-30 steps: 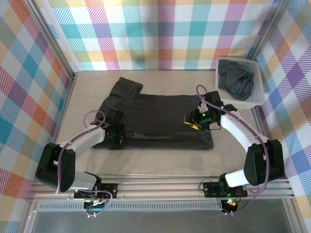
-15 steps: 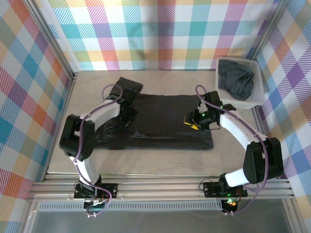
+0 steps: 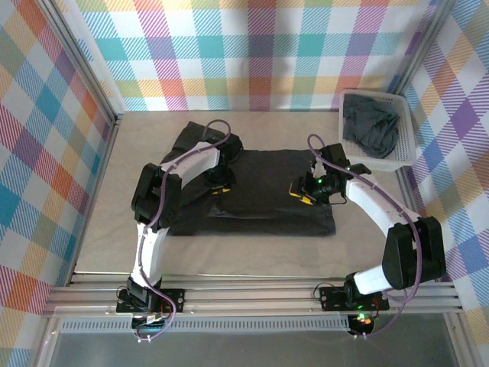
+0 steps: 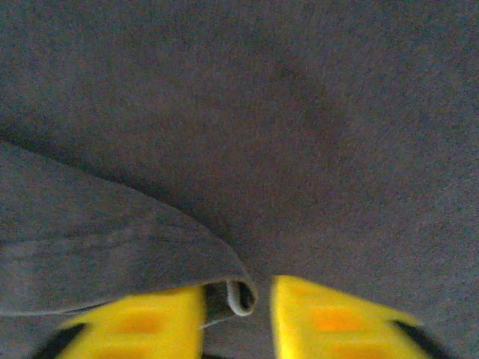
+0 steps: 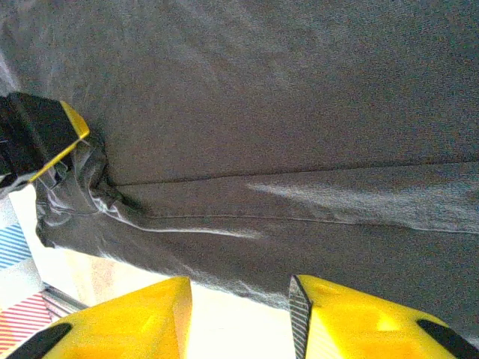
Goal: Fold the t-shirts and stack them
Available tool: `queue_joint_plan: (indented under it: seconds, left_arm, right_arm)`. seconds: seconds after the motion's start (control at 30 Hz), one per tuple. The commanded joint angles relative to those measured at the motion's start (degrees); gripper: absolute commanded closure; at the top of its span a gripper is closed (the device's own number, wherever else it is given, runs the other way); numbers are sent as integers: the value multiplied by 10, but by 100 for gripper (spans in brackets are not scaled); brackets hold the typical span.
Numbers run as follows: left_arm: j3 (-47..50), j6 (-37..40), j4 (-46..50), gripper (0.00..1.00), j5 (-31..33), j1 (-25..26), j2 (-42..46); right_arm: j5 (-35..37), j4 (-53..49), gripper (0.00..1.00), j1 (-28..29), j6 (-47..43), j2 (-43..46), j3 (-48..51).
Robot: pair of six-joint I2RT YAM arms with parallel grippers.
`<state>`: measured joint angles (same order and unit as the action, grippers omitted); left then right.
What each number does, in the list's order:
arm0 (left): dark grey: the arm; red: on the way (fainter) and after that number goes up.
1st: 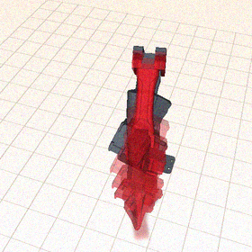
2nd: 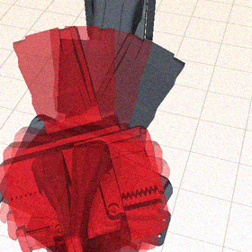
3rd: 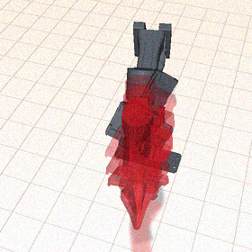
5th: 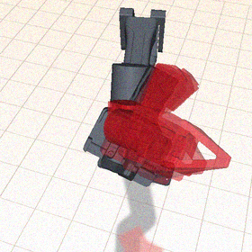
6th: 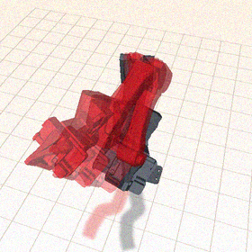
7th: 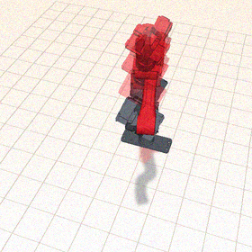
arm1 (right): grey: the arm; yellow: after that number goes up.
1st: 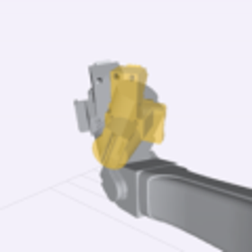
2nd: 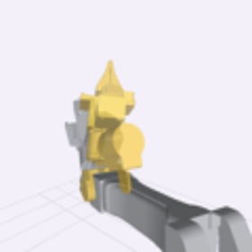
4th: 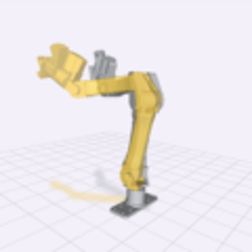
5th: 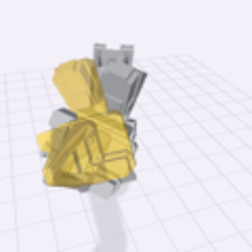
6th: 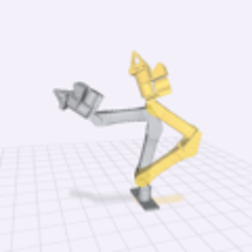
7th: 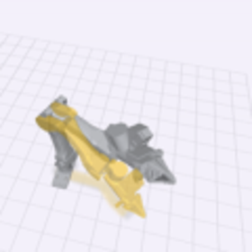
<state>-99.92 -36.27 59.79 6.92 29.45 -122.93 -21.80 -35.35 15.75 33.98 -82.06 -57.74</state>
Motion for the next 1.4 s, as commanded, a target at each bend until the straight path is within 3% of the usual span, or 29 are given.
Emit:
queue_joint_plan:
  seconds: [0.0,0.07,0.17,0.23,0.3,0.5,0.6,0.77,1.03,1.1,1.17,1.2,1.37]
  left_arm:
    - [6,38,-2,28,81,12,80]
    - [63,0,-41,20,72,6,152]
    - [179,-108,-88,18,10,-28,239]
    - [295,-176,-176,7,-29,-55,316]
    - [382,-215,-263,2,-48,-86,365]
    - [465,-228,-337,4,-105,-174,369]
    - [478,-225,-360,10,-110,-178,361]
    - [474,-231,-368,43,-104,-184,337]
    - [442,-199,-329,78,-90,-189,320]
    - [431,-190,-308,77,-84,-189,324]
    - [425,-183,-279,62,-74,-190,334]
    - [426,-180,-268,60,-68,-190,344]
    - [461,-176,-280,59,-82,-202,361]
  right_arm:
    - [-18,-5,60,0,-8,-10,-12]
    - [-25,0,60,1,-8,-12,-10]
    - [-43,14,57,1,-13,-17,-7]
    - [-57,21,54,1,-19,-23,-8]
    - [-71,28,53,1,-23,-30,-11]
    - [-92,32,52,5,-29,-50,-31]
    - [-91,31,52,6,-27,-53,-33]
    - [-89,28,52,6,-25,-49,-28]
    - [-85,29,53,6,-21,-49,-29]
    - [-84,28,52,6,-21,-50,-31]
    - [-84,28,53,6,-22,-50,-31]
    - [-84,30,52,6,-22,-51,-31]
    - [-87,33,53,6,-20,-55,-29]
